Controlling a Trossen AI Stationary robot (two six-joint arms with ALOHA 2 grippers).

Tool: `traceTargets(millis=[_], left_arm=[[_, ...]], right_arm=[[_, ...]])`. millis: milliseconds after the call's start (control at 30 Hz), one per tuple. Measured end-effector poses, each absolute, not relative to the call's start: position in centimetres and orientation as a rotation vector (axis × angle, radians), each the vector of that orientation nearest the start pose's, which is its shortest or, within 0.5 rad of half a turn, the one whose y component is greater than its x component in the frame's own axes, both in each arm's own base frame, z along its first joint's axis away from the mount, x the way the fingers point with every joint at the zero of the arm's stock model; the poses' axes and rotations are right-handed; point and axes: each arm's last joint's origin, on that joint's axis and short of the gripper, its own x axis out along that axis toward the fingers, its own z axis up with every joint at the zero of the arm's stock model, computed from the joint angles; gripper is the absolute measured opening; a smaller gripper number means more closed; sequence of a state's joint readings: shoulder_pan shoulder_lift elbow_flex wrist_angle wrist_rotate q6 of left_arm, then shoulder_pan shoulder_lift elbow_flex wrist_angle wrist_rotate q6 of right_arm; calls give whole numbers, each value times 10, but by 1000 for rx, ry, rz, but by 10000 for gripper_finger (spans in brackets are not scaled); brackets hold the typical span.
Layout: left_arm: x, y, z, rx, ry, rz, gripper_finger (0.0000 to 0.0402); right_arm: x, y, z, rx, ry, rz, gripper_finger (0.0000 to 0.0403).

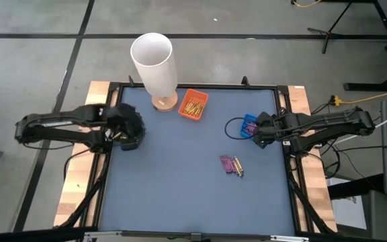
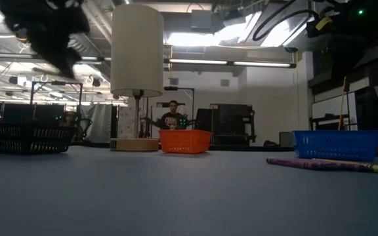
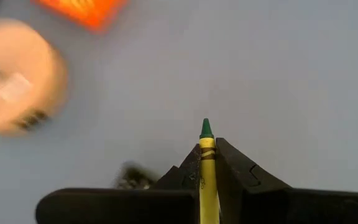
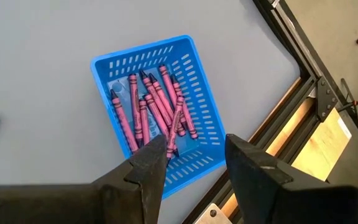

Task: Sort crayons
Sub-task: Put the green crayon into the black basket

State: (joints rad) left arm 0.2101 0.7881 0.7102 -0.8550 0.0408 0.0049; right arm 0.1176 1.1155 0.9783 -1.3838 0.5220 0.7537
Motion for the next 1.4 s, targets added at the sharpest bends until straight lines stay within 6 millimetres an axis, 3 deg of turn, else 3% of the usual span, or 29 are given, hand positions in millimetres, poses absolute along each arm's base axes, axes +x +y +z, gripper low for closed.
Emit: traceTargets(millis=[100, 367, 800, 1033, 1400], left_arm=[[127, 27, 269, -68, 814, 191, 14], [106, 26, 278, 16, 738, 305, 14], [98, 28, 282, 33, 696, 405, 14], [108, 30, 282, -266, 623, 519, 14], [100, 29, 256, -671, 858, 804, 14]], right_arm=[[160, 4, 274, 133, 1216, -824, 163], [160, 5, 274, 139, 1220, -819, 163], [160, 5, 273, 135, 1222, -818, 163], [160, 5, 273, 135, 1221, -818, 163], [161, 5, 273, 136, 1219, -817, 163]])
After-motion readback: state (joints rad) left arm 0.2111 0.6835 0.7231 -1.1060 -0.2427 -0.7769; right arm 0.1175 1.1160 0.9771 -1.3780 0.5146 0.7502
